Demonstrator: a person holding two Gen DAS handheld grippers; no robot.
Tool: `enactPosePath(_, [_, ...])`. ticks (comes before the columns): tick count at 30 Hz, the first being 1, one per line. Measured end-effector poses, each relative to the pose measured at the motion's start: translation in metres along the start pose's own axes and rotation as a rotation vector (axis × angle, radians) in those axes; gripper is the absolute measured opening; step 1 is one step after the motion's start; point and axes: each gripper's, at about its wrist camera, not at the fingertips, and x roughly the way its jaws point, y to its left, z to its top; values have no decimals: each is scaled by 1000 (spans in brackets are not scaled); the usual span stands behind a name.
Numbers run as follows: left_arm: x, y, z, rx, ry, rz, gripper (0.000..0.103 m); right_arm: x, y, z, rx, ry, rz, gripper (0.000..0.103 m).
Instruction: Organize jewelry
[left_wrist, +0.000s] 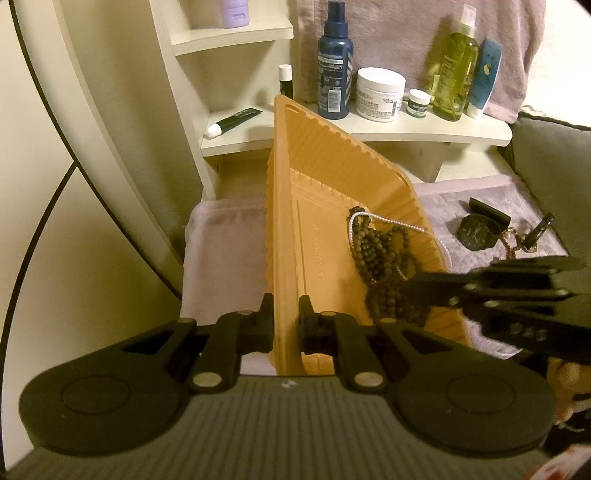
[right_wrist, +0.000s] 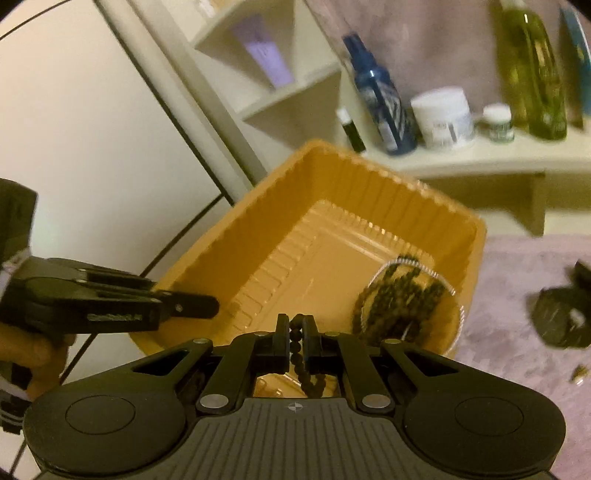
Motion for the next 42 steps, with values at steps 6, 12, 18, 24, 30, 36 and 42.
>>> enactPosePath(6, [1, 1, 1, -3, 0, 0, 11, 6, -10, -3, 9, 18, -67, 17])
enactPosePath(12, [1, 1, 1, -4, 0, 0, 11, -15, -20, 1, 2, -46, -131, 49])
enactPosePath(18, [1, 0, 1, -6, -2, 2, 11, -54, -41, -2, 11, -132, -248, 49])
enactPosePath(24, [1, 0, 1, -5, -4, 4, 11, -84, -67, -21, -10, -141, -424, 49])
enactPosePath(30, [0, -1, 1, -4, -3, 6, 11, -86, -89, -41, -24, -93, -503, 48])
enactPosePath(36, [0, -1, 2, -5, 0, 9, 11, -72, -94, -46, -69, -70, -527, 29])
enactPosePath(42, [1, -1, 0, -10, 1, 9, 10, -53, -100, -45, -72, -42, -569, 19])
